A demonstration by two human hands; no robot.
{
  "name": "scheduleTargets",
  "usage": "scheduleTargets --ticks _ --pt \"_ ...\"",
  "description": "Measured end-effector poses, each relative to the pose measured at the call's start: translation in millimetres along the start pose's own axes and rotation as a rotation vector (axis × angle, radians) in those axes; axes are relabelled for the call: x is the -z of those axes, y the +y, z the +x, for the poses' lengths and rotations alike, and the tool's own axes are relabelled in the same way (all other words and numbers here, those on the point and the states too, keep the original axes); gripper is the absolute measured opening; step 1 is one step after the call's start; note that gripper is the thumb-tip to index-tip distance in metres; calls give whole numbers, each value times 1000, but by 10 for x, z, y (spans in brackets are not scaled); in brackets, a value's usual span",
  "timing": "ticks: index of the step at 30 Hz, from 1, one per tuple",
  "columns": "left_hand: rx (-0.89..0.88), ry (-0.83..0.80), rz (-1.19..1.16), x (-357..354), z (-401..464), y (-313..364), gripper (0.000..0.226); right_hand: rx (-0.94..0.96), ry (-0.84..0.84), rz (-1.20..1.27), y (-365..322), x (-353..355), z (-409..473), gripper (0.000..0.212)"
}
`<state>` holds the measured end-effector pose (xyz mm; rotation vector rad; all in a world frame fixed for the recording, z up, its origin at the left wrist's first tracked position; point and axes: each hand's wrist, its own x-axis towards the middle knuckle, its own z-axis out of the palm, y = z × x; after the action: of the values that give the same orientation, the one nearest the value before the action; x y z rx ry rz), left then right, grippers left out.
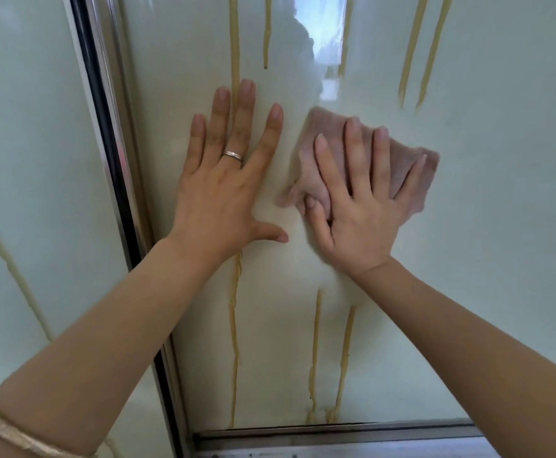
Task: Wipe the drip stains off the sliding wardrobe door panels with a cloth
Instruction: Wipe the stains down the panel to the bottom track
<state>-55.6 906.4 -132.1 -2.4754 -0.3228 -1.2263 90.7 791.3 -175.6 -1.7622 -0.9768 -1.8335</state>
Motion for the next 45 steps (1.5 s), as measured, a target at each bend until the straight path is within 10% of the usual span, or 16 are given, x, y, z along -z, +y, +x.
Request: scheduleTargets --ticks 45 --pt "51 -10 -11 -746 -1113 340 133 39 -323 112 -313 121 -2532 58"
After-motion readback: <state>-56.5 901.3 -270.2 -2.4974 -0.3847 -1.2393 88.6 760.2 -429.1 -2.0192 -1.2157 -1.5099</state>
